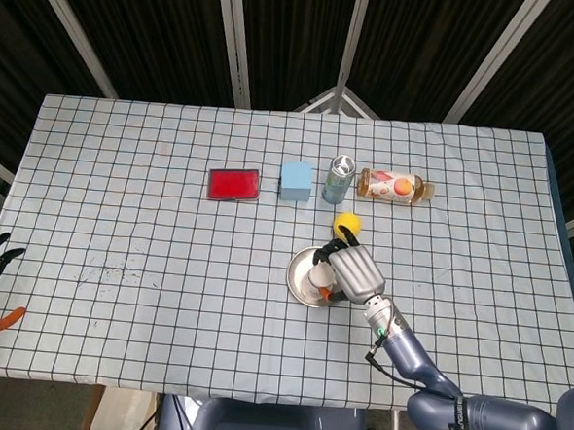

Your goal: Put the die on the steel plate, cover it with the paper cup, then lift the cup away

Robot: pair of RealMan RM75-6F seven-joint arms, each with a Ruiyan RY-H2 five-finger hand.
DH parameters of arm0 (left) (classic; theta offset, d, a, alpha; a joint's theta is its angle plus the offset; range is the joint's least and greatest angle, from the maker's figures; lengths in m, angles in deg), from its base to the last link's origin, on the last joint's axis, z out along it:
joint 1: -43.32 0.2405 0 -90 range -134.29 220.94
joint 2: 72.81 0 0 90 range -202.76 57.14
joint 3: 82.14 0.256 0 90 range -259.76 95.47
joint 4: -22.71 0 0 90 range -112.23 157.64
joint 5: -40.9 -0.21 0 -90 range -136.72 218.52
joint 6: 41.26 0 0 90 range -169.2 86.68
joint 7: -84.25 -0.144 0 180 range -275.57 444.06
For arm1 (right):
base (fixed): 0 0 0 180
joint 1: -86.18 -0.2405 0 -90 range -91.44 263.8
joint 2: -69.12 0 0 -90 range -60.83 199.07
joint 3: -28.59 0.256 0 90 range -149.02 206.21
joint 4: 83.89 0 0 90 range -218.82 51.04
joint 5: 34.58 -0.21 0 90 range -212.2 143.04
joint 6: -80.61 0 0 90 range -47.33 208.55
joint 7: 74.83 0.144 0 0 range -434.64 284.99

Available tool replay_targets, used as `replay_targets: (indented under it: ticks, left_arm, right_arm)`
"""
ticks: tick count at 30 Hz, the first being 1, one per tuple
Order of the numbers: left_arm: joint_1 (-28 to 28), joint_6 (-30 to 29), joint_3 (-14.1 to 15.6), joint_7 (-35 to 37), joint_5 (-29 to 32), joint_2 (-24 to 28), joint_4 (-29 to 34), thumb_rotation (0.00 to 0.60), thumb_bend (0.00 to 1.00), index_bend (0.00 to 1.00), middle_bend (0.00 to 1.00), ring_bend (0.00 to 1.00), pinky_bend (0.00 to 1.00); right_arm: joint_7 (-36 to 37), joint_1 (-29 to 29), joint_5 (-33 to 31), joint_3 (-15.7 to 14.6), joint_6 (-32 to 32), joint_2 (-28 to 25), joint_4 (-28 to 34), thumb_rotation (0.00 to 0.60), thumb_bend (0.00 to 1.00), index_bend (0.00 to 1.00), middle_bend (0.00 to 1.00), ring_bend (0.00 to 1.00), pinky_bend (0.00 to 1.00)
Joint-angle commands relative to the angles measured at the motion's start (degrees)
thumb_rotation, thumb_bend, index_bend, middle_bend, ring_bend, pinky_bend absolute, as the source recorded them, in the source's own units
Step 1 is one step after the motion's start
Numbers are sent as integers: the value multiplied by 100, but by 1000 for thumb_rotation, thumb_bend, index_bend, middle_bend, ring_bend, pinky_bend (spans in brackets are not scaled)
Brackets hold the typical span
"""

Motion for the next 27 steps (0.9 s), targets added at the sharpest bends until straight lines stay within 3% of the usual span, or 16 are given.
replay_targets:
  ticks: [1,10,20,27]
  left_arm:
    - [1,-3,0,7,-2,4,0,600,294,150,0,0,24]
    - [12,-30,11,89,-33,33,-15,600,294,150,0,0,24]
    - [-4,4,-9,114,11,35,-47,600,294,150,0,0,24]
    - [-13,33,-20,10,54,8,-28,600,293,150,0,0,23]
  right_arm:
    - [-49,1,84,-46,-42,-137,293,600,411,569,516,270,0]
    - [9,-139,123,122,-66,53,344,600,414,570,517,270,0]
    - [518,-285,-94,438,-141,543,-556,600,416,582,518,270,0]
    - [830,-255,13,439,-74,714,-1284,600,416,584,518,270,0]
